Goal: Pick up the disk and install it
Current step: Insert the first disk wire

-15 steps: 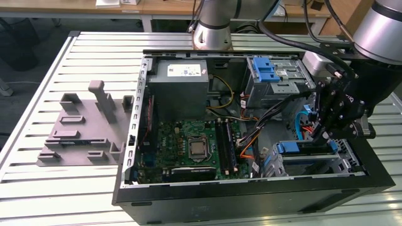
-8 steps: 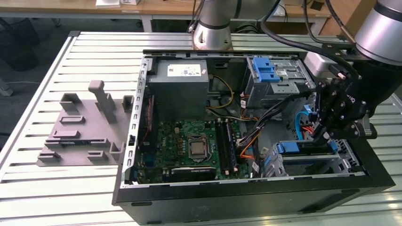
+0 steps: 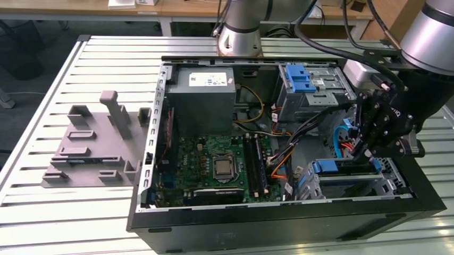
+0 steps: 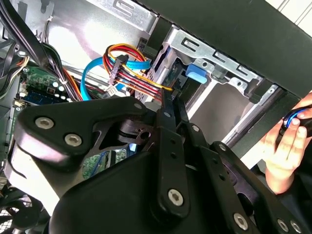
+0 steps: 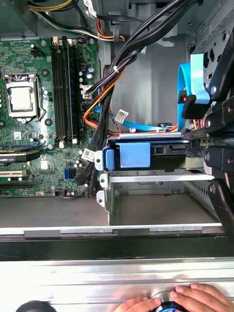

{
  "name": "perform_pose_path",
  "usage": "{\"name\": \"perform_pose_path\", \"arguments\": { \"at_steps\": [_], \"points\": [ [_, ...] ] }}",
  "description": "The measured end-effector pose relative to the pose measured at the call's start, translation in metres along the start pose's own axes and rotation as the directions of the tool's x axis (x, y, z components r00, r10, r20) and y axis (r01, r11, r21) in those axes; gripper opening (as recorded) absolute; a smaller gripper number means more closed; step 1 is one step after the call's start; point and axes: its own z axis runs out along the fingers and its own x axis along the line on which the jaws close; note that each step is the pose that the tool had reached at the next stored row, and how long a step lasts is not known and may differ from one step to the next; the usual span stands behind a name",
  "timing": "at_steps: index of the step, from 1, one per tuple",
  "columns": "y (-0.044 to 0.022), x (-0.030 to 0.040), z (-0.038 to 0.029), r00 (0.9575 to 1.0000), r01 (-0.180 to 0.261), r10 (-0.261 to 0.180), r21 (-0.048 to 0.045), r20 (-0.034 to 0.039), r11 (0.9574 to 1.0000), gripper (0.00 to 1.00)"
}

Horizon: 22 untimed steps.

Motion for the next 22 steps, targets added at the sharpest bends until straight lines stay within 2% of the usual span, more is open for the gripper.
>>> {"name": "perform_pose_path", "arguments": {
  "at_steps": [8,17,22],
  "points": [
    [-0.0015,0.0035,0.0012,1.0,0.0,0.0,-0.0044,0.0034,1.0,0.16],
    [-0.0017,0.0046,0.0018,1.0,0.0,0.0,-0.0066,0.0033,1.0,0.16],
    [-0.0026,0.0046,0.0036,1.0,0.001,-0.001,-0.0107,0.0062,0.9999,0.16]
  ]
}}
